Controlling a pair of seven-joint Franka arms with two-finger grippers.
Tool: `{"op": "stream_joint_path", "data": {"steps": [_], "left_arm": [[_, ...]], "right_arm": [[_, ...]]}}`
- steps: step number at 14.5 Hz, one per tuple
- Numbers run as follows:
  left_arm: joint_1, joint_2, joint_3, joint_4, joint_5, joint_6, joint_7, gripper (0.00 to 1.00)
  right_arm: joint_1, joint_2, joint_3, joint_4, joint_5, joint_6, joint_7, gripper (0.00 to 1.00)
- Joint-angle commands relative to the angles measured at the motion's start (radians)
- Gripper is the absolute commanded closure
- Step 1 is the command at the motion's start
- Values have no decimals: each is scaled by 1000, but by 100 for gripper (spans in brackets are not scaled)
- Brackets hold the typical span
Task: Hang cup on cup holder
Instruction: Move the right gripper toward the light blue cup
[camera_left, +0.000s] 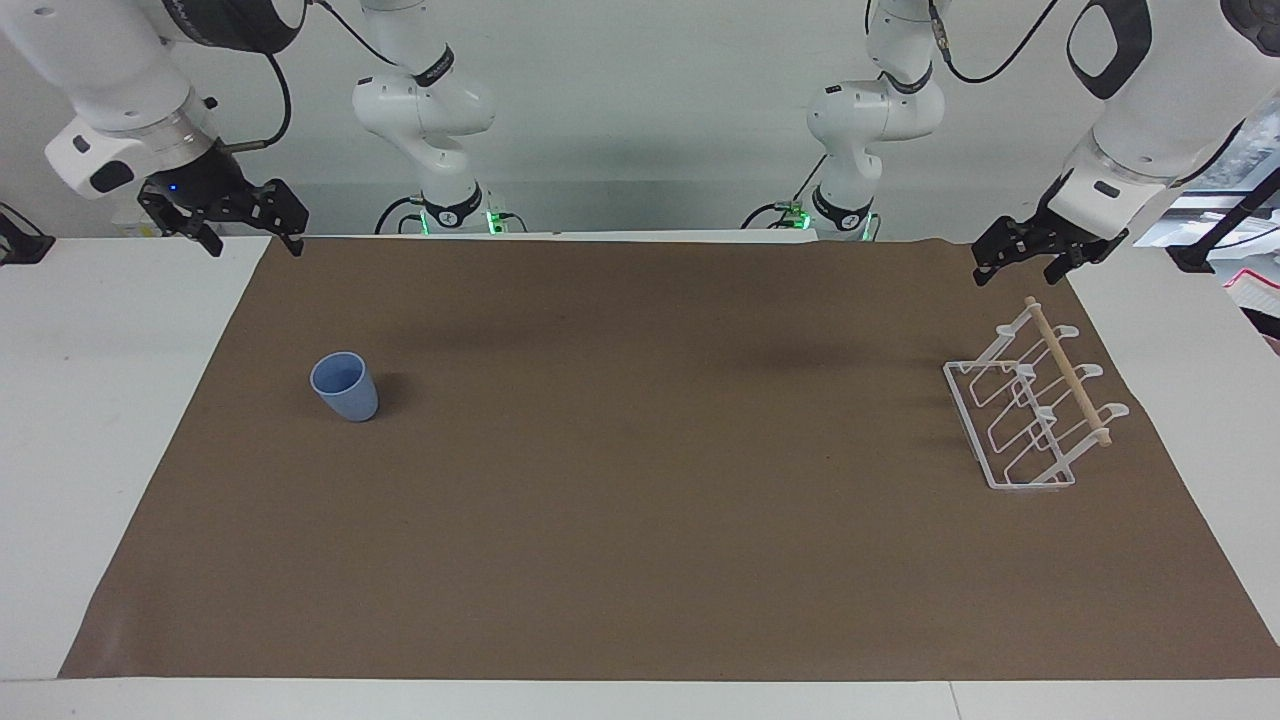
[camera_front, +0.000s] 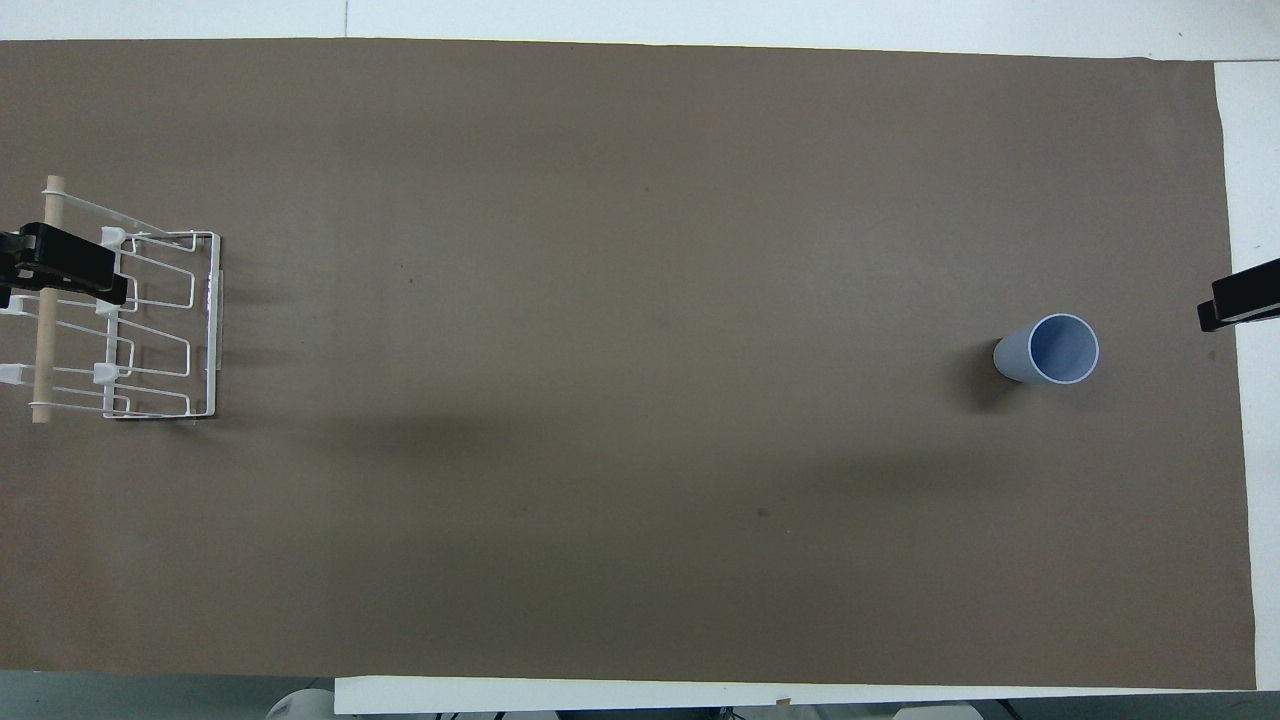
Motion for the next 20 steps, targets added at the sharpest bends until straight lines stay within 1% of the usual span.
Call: {"op": "stream_joint_path", "data": {"steps": [1, 5, 6, 7, 8, 10, 11, 13, 15, 18, 20], "left_arm": [[-4, -16, 2, -11, 10, -14, 3, 0], [-2, -16, 2, -11, 10, -12, 3, 0], [-4, -16, 2, -11, 10, -12, 1, 0], [-6, -16, 2, -11, 10, -12, 3, 0], [-6, -16, 2, -11, 10, -12, 3, 0], [-7, -16, 2, -11, 10, -12, 3, 0], [-7, -16, 2, -11, 10, -12, 3, 0], [-3, -16, 2, -11, 10, -12, 3, 0], [-4, -16, 2, -11, 10, -12, 3, 0], [-4, -16, 2, -11, 10, -15, 3, 0], [-4, -16, 2, -11, 10, -15, 3, 0]], "right_arm": [[-8, 0, 5, 7, 0, -12, 16, 0], [-10, -6, 2, -5, 10, -10, 16, 0], [-1, -12, 2, -22, 10, -13, 4, 0], [2, -34, 3, -68, 10, 5, -13, 0], [-2, -61, 3, -150, 12, 99, -29, 0], [-16, -116, 0, -368, 12, 329, -68, 0], [-45, -114, -6, -443, 13, 408, -106, 0], [-76, -80, -6, -522, 16, 522, -204, 0], [-100, -49, -6, -545, 52, 565, -220, 0], [-102, -5, -6, -551, 53, 582, -238, 0], [-100, 23, -6, -571, 53, 651, -240, 2]]}}
